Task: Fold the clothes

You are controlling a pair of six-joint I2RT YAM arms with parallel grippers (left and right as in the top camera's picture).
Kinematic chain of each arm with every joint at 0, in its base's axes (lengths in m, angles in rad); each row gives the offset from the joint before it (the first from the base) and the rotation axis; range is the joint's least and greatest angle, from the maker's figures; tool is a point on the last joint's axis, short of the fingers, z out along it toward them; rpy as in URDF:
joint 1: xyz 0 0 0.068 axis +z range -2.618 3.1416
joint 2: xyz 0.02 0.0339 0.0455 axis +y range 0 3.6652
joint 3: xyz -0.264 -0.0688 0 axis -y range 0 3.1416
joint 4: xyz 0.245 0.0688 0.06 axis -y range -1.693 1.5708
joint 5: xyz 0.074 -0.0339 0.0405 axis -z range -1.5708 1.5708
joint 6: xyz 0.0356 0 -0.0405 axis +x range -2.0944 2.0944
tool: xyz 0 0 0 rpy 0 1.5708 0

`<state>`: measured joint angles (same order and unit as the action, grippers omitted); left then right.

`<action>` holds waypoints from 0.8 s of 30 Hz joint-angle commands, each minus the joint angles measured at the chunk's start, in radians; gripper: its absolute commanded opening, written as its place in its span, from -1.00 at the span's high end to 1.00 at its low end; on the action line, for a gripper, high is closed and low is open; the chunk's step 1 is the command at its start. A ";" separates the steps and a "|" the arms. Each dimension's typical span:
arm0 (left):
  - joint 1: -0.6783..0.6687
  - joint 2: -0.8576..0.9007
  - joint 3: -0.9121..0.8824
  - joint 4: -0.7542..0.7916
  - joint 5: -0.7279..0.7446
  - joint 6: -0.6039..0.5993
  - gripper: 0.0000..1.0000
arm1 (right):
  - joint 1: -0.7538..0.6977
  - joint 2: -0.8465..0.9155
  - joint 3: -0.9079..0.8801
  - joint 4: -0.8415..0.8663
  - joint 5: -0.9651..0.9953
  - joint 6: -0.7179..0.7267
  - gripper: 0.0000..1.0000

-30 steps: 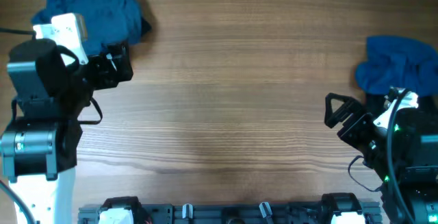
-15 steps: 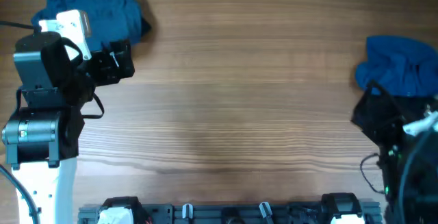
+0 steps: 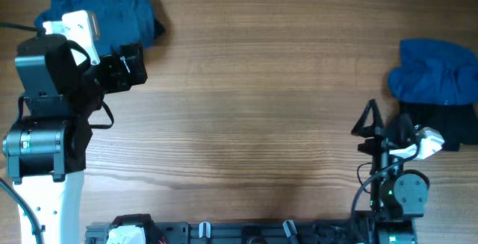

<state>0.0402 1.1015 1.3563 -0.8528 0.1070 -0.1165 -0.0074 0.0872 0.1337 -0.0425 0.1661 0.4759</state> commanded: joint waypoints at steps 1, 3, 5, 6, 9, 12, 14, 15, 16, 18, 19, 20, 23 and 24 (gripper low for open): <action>-0.006 0.000 -0.006 0.002 0.016 0.005 -1.00 | -0.004 -0.080 -0.061 0.023 -0.063 -0.082 -1.00; -0.006 0.000 -0.006 0.002 0.016 0.005 -1.00 | -0.003 -0.084 -0.090 0.076 -0.105 -0.109 -0.99; -0.006 0.000 -0.006 0.002 0.016 0.005 -1.00 | -0.003 -0.084 -0.130 0.158 -0.167 -0.155 -0.99; -0.006 0.000 -0.006 0.003 0.016 0.005 -0.99 | -0.003 -0.084 -0.129 0.143 -0.162 -0.163 -0.99; -0.006 0.000 -0.006 0.002 0.016 0.005 -0.99 | -0.002 -0.084 -0.129 0.105 -0.135 -0.165 -0.99; -0.006 0.000 -0.006 0.003 0.016 0.005 -1.00 | -0.002 -0.084 -0.129 0.054 -0.130 -0.164 -0.99; -0.006 0.000 -0.006 0.002 0.016 0.005 -1.00 | -0.003 -0.084 -0.129 0.053 -0.134 -0.161 -1.00; -0.006 0.000 -0.006 0.002 0.016 0.005 -1.00 | -0.003 -0.084 -0.129 0.053 -0.134 -0.161 -0.99; -0.006 0.000 -0.006 0.003 0.016 0.005 -0.99 | -0.003 -0.084 -0.129 0.053 -0.134 -0.161 -0.99; -0.006 0.000 -0.006 0.002 0.016 0.005 -0.99 | -0.003 -0.084 -0.129 0.053 -0.134 -0.161 -1.00; -0.006 0.000 -0.006 0.002 0.016 0.005 -0.99 | -0.003 -0.084 -0.129 0.053 -0.134 -0.161 -0.99; -0.006 0.000 -0.006 0.002 0.016 0.005 -0.99 | -0.003 -0.084 -0.129 0.053 -0.134 -0.160 -0.99; -0.006 0.000 -0.006 0.002 0.016 0.005 -1.00 | -0.003 -0.084 -0.129 0.053 -0.134 -0.161 -0.99; -0.006 0.000 -0.006 0.002 0.016 0.005 -1.00 | -0.003 -0.084 -0.129 0.053 -0.134 -0.161 -0.99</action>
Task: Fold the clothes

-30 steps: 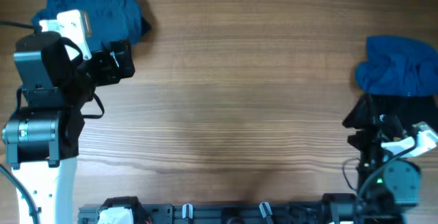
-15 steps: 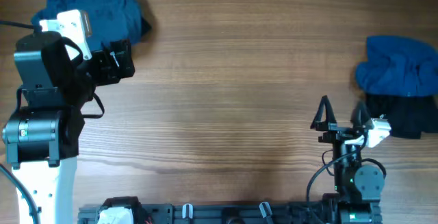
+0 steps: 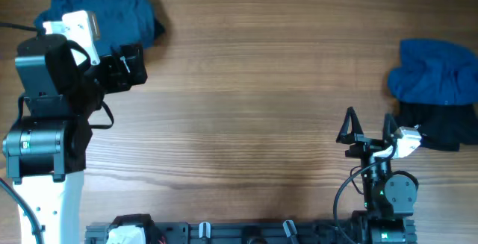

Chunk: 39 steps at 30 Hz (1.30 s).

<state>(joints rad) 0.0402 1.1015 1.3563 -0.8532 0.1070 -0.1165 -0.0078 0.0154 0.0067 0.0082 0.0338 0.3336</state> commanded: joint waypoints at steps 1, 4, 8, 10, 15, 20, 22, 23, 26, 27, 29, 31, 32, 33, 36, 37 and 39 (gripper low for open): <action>-0.006 0.000 -0.006 0.003 0.016 0.005 -0.99 | -0.002 -0.012 -0.002 0.003 -0.002 -0.018 -0.99; -0.006 0.000 -0.006 0.003 0.016 0.005 -1.00 | -0.002 -0.012 -0.002 0.003 -0.001 -0.018 -0.99; -0.006 0.000 -0.006 -0.050 0.012 0.005 -0.99 | -0.002 -0.012 -0.002 0.003 -0.002 -0.018 -1.00; -0.005 -0.003 -0.006 -0.056 0.013 0.005 -1.00 | -0.002 -0.012 -0.002 0.003 -0.001 -0.018 -0.99; -0.037 -0.153 -0.161 -0.040 0.113 0.005 -1.00 | -0.002 -0.012 -0.002 0.003 -0.001 -0.018 -1.00; -0.037 -0.587 -0.659 0.304 0.126 0.005 -0.99 | -0.002 -0.012 -0.002 0.003 -0.001 -0.018 -1.00; -0.035 -0.725 -0.788 0.365 0.124 0.005 -1.00 | -0.002 -0.012 -0.002 0.003 -0.001 -0.018 -0.99; -0.036 -0.768 -0.839 0.380 0.124 0.005 -0.99 | -0.002 -0.012 -0.002 0.002 -0.001 -0.019 -0.99; -0.038 -0.801 -0.980 0.509 0.124 0.005 -0.99 | -0.002 -0.012 -0.002 0.003 -0.001 -0.018 -0.99; -0.037 -0.803 -1.015 0.564 0.124 0.005 -1.00 | -0.002 -0.012 -0.002 0.002 -0.001 -0.018 -0.99; -0.038 -0.845 -1.110 0.687 0.120 0.005 -1.00 | -0.002 -0.012 -0.002 0.003 -0.001 -0.018 -0.99; -0.037 -0.916 -1.165 0.708 0.120 0.005 -1.00 | -0.002 -0.012 -0.002 0.003 -0.001 -0.018 -0.99; -0.037 -0.953 -1.183 0.708 0.103 0.005 -0.99 | -0.002 -0.012 -0.002 0.003 -0.001 -0.018 -0.99; -0.037 -0.995 -1.209 0.708 0.075 0.005 -1.00 | -0.002 -0.012 -0.002 0.003 -0.001 -0.018 -1.00; -0.037 -1.048 -1.243 0.726 0.051 0.005 -1.00 | -0.002 -0.012 -0.002 0.003 -0.001 -0.018 -1.00; -0.037 -1.058 -1.252 0.739 0.046 0.005 -1.00 | -0.002 -0.012 -0.002 0.002 -0.001 -0.018 -0.99; -0.037 -1.076 -1.288 0.795 0.025 0.005 -1.00 | -0.002 -0.012 -0.002 0.002 -0.001 -0.018 -1.00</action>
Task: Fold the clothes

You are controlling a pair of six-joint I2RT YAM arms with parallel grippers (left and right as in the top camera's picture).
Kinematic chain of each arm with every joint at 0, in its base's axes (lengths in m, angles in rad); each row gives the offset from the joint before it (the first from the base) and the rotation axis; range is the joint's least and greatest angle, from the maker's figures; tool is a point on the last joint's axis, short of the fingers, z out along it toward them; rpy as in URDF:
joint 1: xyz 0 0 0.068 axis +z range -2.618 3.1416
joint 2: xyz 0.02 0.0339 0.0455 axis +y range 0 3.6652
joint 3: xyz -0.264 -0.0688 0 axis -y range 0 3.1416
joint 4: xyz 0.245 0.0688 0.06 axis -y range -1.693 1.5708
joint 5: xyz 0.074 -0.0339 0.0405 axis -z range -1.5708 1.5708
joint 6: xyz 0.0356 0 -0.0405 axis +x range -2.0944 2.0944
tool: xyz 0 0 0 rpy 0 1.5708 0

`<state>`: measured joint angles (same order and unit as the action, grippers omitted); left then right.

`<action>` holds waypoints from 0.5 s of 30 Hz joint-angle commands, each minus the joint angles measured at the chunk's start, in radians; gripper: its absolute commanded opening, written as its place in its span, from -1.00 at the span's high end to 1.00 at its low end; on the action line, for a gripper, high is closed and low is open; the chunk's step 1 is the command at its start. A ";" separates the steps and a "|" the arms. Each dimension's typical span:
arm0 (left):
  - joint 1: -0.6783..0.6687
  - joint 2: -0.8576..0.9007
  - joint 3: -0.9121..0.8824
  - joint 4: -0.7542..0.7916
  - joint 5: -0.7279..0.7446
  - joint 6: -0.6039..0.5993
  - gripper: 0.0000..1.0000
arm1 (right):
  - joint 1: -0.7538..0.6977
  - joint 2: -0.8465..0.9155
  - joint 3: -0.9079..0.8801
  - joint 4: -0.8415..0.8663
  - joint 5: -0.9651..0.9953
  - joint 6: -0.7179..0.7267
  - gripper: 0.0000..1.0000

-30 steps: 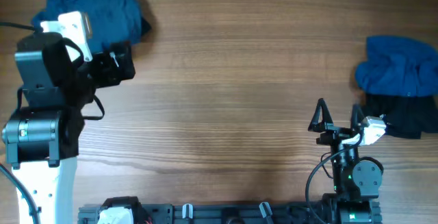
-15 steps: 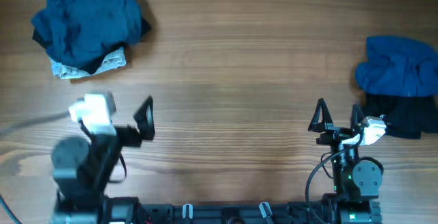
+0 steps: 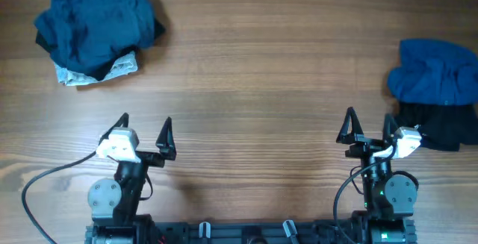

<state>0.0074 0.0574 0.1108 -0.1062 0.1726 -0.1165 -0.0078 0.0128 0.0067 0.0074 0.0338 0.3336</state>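
Note:
A stack of folded clothes (image 3: pixel 97 24), dark blue on top with a pale grey piece showing below, lies at the far left of the wooden table (image 3: pixel 254 72). At the right edge sits an unfolded pile: a bright blue garment (image 3: pixel 437 76) over a black one (image 3: pixel 437 128). My left gripper (image 3: pixel 144 130) stands open near the front left, well clear of the folded stack. My right gripper (image 3: pixel 367 127) stands open at the front right, just left of the black garment. Neither holds anything.
The arm bases and a dark rail (image 3: pixel 246 233) run along the front edge. A cable (image 3: pixel 45 184) loops out from the left arm's base over the table.
My left arm has moved from beside the folded stack at the far left back to the front left, gripper open. The folded stack now shows in full. The right arm has not moved.
First my left arm reached beside the folded stack and my right gripper stood close to the black garment. Then the right gripper had shifted a little left and turned, open. Now both arms sit drawn back at the front edge, open and empty.

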 commanded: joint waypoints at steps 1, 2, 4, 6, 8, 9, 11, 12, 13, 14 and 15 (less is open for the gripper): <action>-0.005 -0.036 -0.060 0.089 -0.040 0.005 -1.00 | -0.002 -0.009 -0.002 0.003 -0.001 -0.018 -0.99; -0.005 -0.038 -0.071 0.115 -0.040 0.005 -0.99 | -0.002 -0.009 -0.002 0.003 -0.001 -0.018 -0.99; -0.005 -0.039 -0.089 0.158 -0.044 0.005 -1.00 | -0.002 -0.009 -0.002 0.003 -0.002 -0.019 -1.00; -0.005 -0.046 -0.104 0.175 -0.055 0.005 -1.00 | -0.002 -0.009 -0.002 0.003 -0.001 -0.018 -1.00; -0.005 -0.055 -0.104 0.178 -0.056 0.005 -1.00 | -0.002 -0.009 -0.002 0.003 -0.002 -0.018 -1.00; -0.005 -0.055 -0.104 0.175 -0.059 0.005 -0.99 | -0.002 -0.009 -0.002 0.003 -0.001 -0.018 -0.99; -0.005 -0.055 -0.104 0.154 -0.087 0.004 -1.00 | -0.002 -0.009 -0.002 0.003 -0.001 -0.018 -1.00; -0.005 -0.055 -0.104 0.134 -0.101 0.004 -1.00 | -0.002 -0.009 -0.002 0.003 -0.001 -0.018 -1.00; -0.005 -0.055 -0.104 0.097 -0.117 0.004 -1.00 | -0.002 -0.009 -0.002 0.003 -0.002 -0.018 -0.99; -0.005 -0.055 -0.104 0.077 -0.122 0.004 -0.99 | -0.002 -0.009 -0.002 0.003 -0.001 -0.018 -1.00; -0.002 -0.055 -0.104 0.043 -0.122 0.004 -1.00 | -0.002 -0.009 -0.002 0.003 -0.001 -0.018 -1.00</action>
